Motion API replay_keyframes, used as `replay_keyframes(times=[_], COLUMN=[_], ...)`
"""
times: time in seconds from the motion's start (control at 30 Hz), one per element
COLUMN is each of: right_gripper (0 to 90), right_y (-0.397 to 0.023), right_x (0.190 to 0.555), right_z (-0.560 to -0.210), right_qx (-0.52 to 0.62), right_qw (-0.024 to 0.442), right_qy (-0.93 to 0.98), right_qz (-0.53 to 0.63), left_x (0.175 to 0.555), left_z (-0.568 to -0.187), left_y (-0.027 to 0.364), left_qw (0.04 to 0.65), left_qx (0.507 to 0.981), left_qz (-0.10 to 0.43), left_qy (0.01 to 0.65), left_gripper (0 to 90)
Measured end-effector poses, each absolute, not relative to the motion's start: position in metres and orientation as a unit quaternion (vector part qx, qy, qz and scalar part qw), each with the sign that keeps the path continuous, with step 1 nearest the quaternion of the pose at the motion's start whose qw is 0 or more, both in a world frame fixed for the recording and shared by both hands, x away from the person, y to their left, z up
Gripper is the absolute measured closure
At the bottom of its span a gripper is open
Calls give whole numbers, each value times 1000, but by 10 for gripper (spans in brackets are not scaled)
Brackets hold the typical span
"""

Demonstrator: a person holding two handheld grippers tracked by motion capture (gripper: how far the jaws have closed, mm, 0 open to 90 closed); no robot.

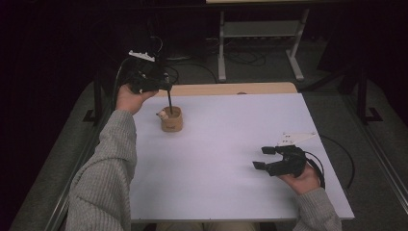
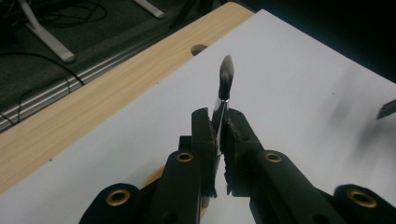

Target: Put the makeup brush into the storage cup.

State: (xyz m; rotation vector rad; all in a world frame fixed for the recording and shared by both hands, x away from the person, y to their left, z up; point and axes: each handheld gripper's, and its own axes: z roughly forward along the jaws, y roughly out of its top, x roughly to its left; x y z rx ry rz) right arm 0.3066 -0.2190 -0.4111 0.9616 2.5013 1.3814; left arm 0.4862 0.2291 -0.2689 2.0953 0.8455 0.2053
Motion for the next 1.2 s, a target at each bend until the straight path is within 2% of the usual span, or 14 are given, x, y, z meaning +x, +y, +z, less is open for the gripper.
replay_keyframes(times=[1.2], right_gripper=[277], right_y=[-217], right_x=[306], right_z=[-413], right_qx=[320], right_qw=[58], right_qy=[831], right_qz=[451], left_x=[500], left_z=[-299], left_y=[225], left_qw=[410], left_qx=[828], left_qz=[81], left_qy=[373], left_gripper=[834])
